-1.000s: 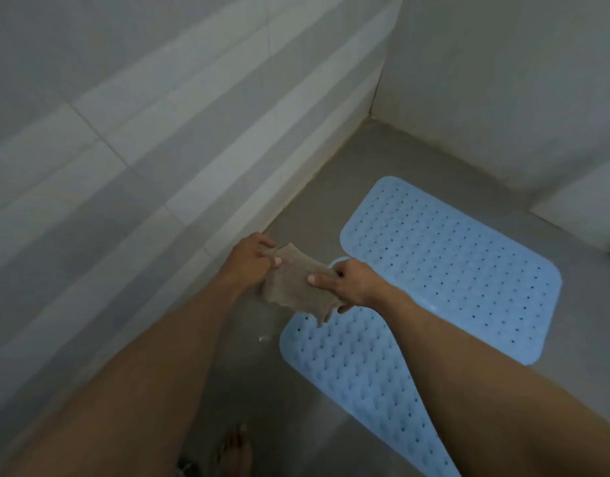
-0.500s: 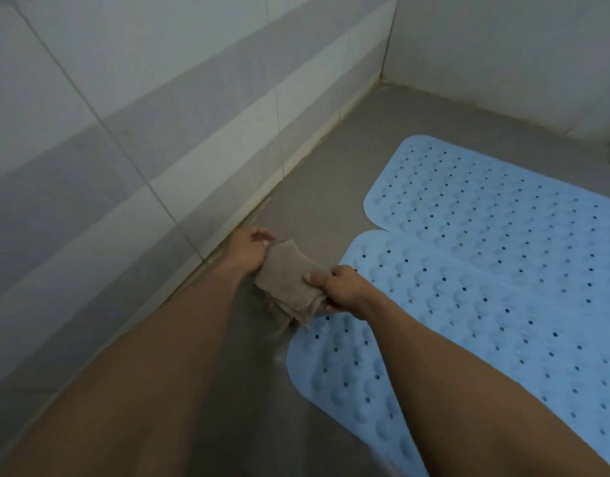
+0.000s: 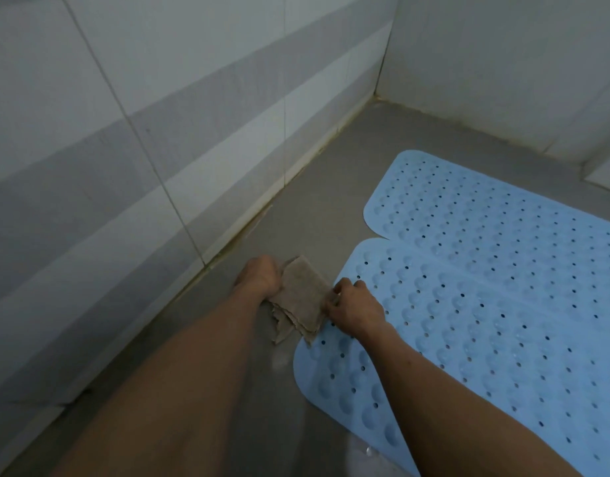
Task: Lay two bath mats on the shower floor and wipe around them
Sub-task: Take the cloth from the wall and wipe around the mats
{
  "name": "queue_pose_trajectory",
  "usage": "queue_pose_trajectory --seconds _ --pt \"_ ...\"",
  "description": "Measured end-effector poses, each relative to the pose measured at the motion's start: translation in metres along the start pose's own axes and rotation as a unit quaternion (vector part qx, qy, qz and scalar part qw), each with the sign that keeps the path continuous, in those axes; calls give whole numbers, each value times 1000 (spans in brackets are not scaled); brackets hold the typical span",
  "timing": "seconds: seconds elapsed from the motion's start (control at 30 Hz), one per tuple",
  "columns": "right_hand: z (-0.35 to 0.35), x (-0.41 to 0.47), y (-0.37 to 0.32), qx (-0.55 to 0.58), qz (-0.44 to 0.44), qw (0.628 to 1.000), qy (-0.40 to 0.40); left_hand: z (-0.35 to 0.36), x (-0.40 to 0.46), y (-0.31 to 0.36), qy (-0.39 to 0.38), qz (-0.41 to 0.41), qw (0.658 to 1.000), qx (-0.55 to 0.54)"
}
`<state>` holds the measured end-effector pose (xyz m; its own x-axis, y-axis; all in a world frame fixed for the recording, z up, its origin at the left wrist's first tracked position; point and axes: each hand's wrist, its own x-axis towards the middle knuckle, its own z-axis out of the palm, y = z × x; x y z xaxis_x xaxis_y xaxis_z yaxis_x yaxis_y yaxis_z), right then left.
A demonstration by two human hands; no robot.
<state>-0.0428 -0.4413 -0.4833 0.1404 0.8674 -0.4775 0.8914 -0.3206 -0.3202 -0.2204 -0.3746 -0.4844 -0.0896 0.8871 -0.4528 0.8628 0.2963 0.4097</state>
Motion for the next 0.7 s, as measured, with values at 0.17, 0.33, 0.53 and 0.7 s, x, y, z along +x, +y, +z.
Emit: queue_pose_trajectory --seconds 0.17,0.33,0.53,0.7 --pt "-3 -1 1 -26 -45 998 29 -21 15 2 29 20 994 -107" --pt "2 15 -12 -58 -208 972 93 -17 19 -13 68 81 989 107" --pt "44 51 -20 -134 -309 941 39 45 1 -60 -1 127 978 165" --pt "62 73 -26 -106 -226 966 68 60 -2 -69 49 135 980 135"
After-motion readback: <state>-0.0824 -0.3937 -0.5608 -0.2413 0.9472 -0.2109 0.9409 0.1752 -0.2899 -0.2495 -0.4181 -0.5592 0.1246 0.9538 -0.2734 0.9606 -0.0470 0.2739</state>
